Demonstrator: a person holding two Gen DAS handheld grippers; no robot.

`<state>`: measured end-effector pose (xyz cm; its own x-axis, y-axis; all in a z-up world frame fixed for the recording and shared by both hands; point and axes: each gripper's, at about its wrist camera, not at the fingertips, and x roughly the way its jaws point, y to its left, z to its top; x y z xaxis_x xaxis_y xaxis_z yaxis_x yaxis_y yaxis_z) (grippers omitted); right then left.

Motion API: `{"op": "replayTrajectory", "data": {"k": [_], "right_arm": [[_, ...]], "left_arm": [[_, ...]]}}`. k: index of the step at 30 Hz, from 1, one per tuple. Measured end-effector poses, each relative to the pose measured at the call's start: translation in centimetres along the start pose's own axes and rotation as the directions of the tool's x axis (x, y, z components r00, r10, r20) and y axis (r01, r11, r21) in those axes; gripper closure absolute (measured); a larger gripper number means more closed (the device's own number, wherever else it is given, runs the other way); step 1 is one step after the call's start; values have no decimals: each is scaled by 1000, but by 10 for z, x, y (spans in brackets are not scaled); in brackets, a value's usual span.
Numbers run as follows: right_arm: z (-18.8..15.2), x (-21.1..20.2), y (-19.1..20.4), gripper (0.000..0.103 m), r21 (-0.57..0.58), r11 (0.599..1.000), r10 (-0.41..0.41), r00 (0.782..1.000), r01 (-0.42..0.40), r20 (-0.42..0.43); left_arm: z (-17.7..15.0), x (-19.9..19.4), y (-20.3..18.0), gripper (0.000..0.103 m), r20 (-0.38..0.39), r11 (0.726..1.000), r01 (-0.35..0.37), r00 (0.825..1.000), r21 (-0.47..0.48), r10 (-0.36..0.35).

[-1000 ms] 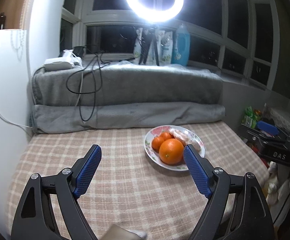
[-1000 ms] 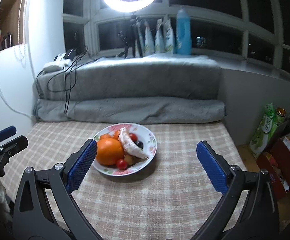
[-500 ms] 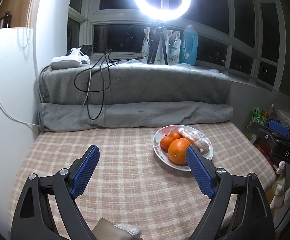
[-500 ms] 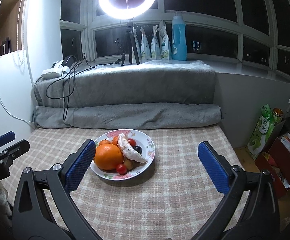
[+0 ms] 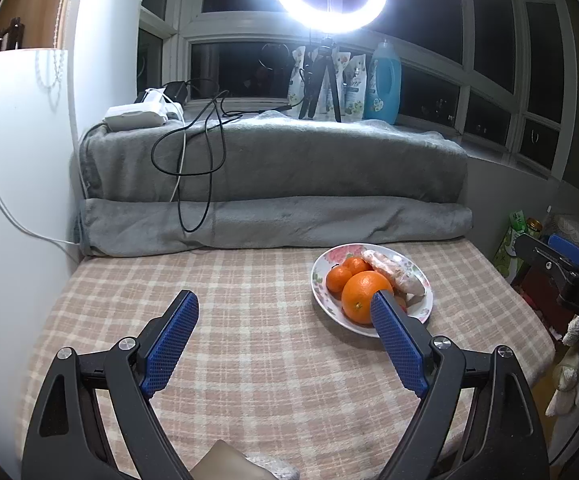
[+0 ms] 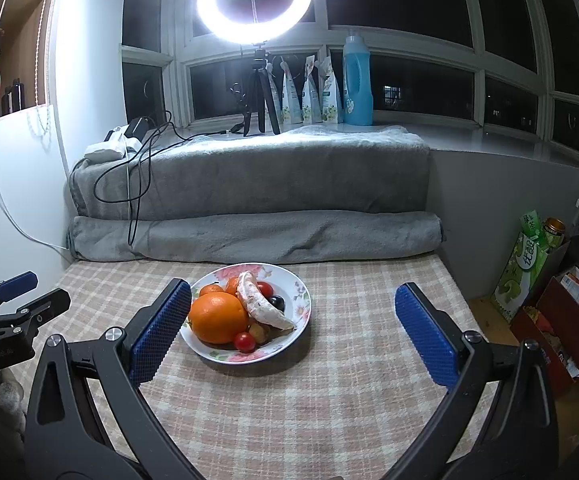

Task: Organize fruits

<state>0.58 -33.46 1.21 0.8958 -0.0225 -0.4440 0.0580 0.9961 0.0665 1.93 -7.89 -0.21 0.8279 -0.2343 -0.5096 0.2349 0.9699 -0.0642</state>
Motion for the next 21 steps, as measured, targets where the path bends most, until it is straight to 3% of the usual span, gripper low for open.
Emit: {"op": "replayTrajectory", "data": {"k": [21], "right_arm": [[0,-2,2,0,-2,1000,3,1000,-3,0]], "left_arm": [[1,-2,1,15,3,1000,1,1000,-3,-1]]}}
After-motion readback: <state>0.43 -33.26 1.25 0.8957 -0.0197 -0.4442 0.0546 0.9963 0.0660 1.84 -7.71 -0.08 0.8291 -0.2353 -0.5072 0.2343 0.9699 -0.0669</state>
